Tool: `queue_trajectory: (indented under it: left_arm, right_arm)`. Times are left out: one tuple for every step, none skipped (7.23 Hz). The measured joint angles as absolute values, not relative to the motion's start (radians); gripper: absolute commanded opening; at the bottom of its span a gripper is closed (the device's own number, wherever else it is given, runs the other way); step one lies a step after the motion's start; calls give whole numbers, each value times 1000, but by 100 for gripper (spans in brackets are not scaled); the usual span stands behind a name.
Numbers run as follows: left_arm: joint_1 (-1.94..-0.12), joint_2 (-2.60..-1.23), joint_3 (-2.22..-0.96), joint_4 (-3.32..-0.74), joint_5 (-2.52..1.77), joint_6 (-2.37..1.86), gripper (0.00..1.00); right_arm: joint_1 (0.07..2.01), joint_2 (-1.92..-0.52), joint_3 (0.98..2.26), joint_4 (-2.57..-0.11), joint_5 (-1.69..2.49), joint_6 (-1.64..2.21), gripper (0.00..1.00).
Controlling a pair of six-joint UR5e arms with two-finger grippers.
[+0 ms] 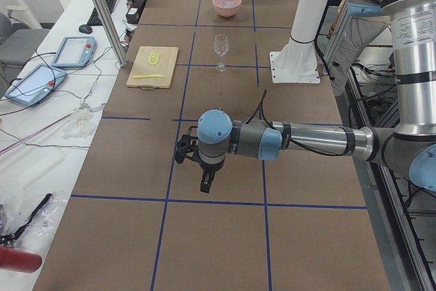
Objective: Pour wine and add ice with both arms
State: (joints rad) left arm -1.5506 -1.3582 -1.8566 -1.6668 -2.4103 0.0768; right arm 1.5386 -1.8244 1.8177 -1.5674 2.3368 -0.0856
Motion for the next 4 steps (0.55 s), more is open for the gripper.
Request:
queue_trajectory:
  left_arm:
    - [-1550, -1361, -1856, -1710, -2410, 77, 100]
    - [-1550, -1363, -1853, -1786, -2410, 77, 100]
    - [-1550, -1375, -1831, -1917, -2411, 72, 100]
    - [-1549, -1388, -1790, -2095, -2410, 66, 100]
  right_arm:
    - [1539, -1818, 1830, -1516, 2338, -85, 100]
    - [1539, -1811, 1836, -1443, 2335, -84, 100]
    - [1539, -1802, 1833, -1390, 2337, -82, 100]
    - [1539, -1798, 1829, -1368, 2346, -73, 100]
